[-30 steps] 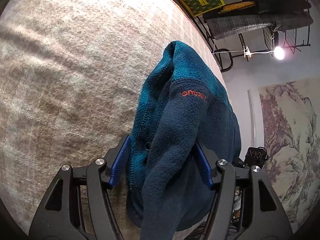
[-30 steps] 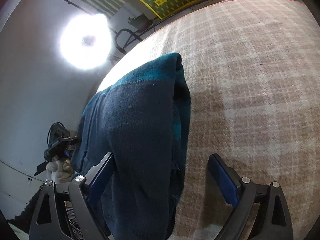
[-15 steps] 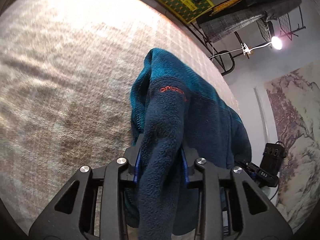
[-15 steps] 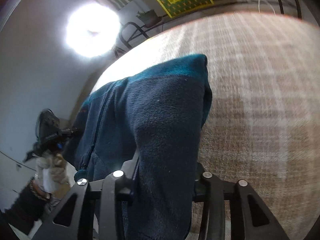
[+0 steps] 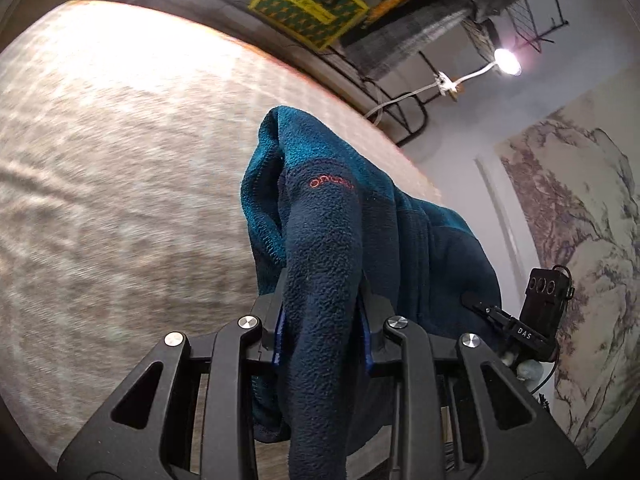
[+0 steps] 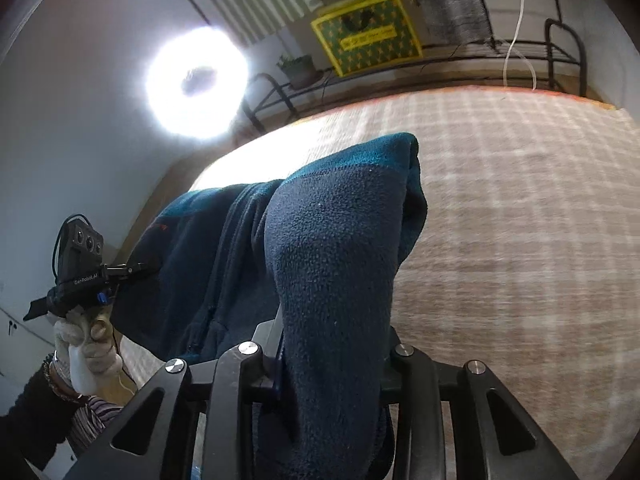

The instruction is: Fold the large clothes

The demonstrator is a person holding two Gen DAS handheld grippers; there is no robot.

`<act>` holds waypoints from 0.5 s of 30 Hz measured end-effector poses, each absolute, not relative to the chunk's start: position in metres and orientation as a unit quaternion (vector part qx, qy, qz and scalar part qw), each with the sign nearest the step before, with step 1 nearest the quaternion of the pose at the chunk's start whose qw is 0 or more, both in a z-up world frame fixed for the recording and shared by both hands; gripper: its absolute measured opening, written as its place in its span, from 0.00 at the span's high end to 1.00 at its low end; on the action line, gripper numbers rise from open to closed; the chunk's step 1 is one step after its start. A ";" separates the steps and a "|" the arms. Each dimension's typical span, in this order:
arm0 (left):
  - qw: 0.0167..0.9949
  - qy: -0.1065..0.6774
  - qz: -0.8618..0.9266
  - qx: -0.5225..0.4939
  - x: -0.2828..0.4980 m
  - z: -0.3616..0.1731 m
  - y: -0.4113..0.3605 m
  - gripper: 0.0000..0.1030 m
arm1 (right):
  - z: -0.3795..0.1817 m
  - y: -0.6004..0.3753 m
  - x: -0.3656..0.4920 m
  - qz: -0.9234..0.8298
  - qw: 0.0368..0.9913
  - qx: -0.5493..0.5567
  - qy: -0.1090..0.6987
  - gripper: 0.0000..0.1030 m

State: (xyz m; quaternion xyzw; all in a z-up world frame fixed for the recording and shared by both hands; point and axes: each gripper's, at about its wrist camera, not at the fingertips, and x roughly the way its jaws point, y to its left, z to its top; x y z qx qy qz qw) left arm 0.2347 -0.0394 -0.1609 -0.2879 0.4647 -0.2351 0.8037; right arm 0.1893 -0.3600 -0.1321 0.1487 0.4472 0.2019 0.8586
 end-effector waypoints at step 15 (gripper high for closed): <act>0.798 0.445 -0.310 -0.263 0.296 -0.131 -0.201 0.75 | -0.067 -0.493 0.202 0.112 0.900 0.117 0.404 0.72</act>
